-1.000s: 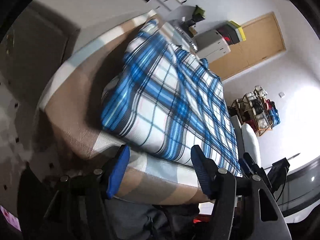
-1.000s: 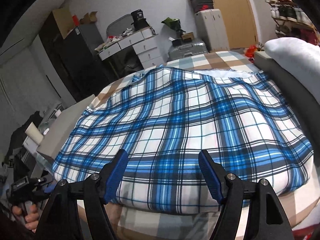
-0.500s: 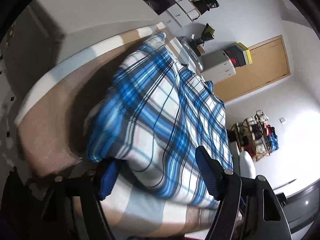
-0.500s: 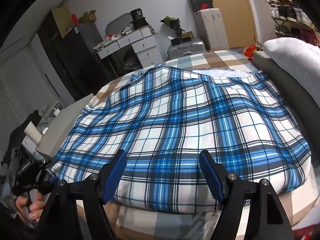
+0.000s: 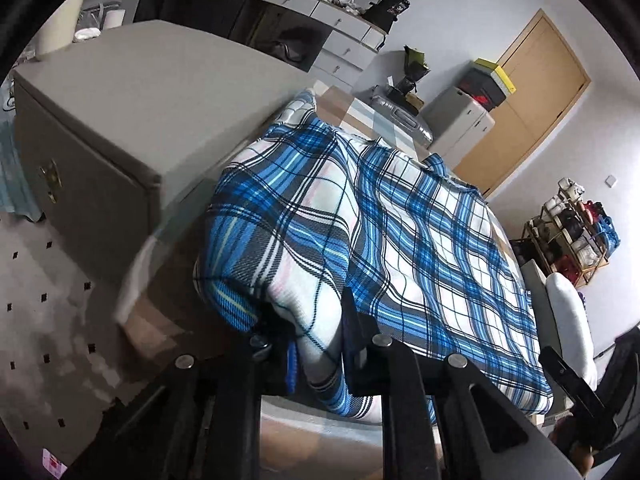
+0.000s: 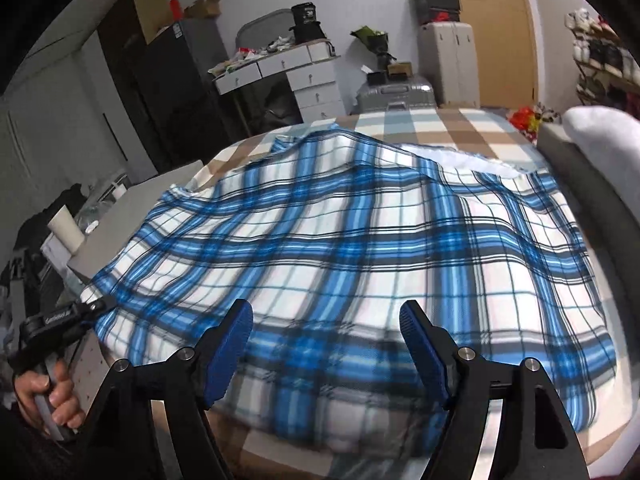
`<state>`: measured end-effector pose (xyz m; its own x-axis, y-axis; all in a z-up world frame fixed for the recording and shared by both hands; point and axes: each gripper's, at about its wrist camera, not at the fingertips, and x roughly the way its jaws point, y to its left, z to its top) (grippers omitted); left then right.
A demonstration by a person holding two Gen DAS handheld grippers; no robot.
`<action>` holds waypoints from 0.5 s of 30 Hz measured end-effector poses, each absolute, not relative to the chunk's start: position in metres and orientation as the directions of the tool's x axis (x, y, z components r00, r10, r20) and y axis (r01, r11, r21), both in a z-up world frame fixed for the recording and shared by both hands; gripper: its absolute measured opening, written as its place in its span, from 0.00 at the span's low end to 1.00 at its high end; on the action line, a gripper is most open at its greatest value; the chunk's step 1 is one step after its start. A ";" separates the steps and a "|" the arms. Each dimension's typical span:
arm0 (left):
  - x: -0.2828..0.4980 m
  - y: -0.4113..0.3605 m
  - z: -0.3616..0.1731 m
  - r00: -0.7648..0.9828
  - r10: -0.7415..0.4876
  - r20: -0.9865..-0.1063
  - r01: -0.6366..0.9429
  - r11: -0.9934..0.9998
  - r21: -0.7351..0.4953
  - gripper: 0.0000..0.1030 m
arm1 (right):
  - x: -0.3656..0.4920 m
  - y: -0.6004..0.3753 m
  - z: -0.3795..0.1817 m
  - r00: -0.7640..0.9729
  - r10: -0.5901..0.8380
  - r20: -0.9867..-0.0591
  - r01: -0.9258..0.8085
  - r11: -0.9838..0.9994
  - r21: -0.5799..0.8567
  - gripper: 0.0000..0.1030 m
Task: Fold large clothes
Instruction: 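Open both grippers and lift them away from the plaid shirt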
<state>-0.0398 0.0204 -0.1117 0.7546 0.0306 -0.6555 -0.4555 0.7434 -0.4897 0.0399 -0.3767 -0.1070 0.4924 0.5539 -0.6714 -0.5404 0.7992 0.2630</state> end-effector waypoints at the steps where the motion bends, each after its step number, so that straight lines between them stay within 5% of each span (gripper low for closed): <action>1: -0.042 0.023 -0.112 0.764 0.022 -0.645 -0.450 0.734 -0.509 0.15 | 0.041 -0.374 -0.108 0.487 0.555 -0.674 -0.543 0.797 0.264 0.74; 2: -0.039 0.023 -0.114 0.760 0.015 -0.649 -0.453 0.729 -0.513 0.18 | 0.041 -0.372 -0.108 0.484 0.557 -0.675 -0.548 0.794 0.262 0.74; 5: -0.024 0.023 -0.122 0.743 -0.030 -0.669 -0.447 0.722 -0.529 0.48 | 0.039 -0.369 -0.104 0.487 0.569 -0.663 -0.564 0.784 0.259 0.74; 7: -0.018 0.022 -0.124 0.739 -0.039 -0.672 -0.454 0.709 -0.540 0.49 | 0.036 -0.368 -0.101 0.489 0.571 -0.660 -0.571 0.781 0.252 0.74; 9: -0.017 0.023 -0.127 0.744 -0.017 -0.667 -0.470 0.696 -0.543 0.42 | 0.034 -0.370 -0.101 0.496 0.562 -0.661 -0.572 0.785 0.238 0.74; 12: -0.018 0.021 -0.123 0.734 0.033 -0.678 -0.496 0.708 -0.503 0.18 | 0.034 -0.376 -0.102 0.509 0.545 -0.666 -0.547 0.802 0.239 0.74; 15: -0.018 0.007 -0.107 0.732 0.103 -0.673 -0.479 0.780 -0.403 0.14 | 0.033 -0.380 -0.104 0.515 0.533 -0.671 -0.524 0.816 0.245 0.74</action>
